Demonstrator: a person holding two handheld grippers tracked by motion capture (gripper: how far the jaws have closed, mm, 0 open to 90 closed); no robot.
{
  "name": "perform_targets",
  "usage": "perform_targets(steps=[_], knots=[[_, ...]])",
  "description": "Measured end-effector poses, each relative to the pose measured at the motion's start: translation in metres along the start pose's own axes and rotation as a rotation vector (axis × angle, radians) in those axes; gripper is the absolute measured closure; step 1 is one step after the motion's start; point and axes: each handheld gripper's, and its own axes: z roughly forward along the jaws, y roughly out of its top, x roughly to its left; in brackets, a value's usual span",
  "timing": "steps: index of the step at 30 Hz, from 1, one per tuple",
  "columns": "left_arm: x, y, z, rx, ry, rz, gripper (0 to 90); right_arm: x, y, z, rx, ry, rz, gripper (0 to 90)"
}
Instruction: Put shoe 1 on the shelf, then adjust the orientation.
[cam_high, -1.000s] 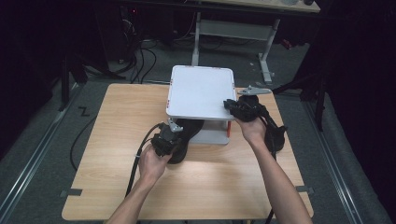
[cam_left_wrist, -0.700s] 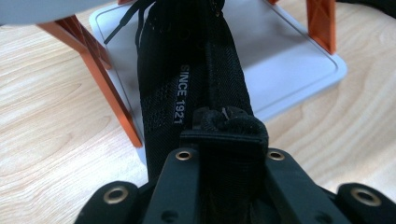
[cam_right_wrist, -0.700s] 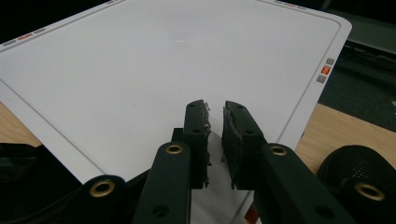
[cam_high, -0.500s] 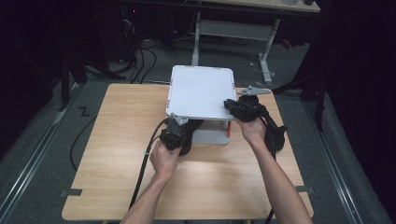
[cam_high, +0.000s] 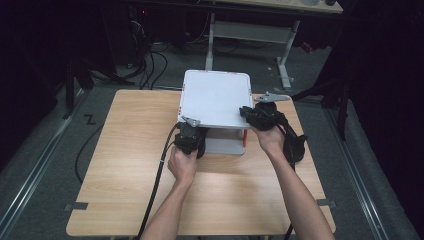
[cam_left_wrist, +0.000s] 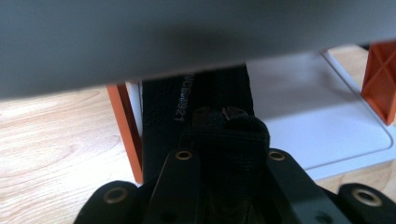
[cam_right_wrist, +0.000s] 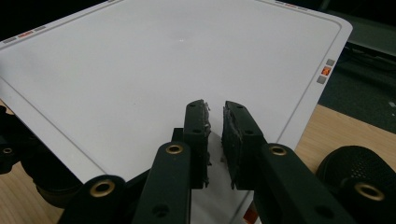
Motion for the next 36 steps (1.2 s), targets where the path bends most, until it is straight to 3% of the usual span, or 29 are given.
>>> perform_targets(steps=[5,10,14,17,22,26,36], knots=[[-0.002,0.000,0.003,-0.002,-0.002,0.003,81.9,0.000,0.000,0.000,0.000,-0.002,-0.002,79.9],[0.000,0.002,0.001,0.011,-0.037,-0.007,75.2,0.000,0.000,0.000,0.001,-0.003,-0.005,79.9],[0.000,0.003,-0.004,0.009,-0.070,-0.004,62.7,0.001,0.000,0.000,-0.001,-0.007,-0.001,79.8],[0.005,0.007,-0.007,0.024,-0.091,-0.043,50.4,0.001,0.000,0.000,0.000,-0.008,-0.003,79.7],[0.016,0.010,-0.012,0.051,-0.107,-0.075,39.6,-0.001,0.000,0.000,0.000,0.000,0.007,79.1],[0.026,0.014,-0.022,0.045,-0.129,-0.087,37.0,0.001,0.000,-0.001,0.003,-0.011,-0.003,78.1],[0.038,0.029,-0.046,0.071,-0.197,-0.103,33.1,-0.005,-0.002,-0.005,0.008,-0.006,0.037,67.1]])
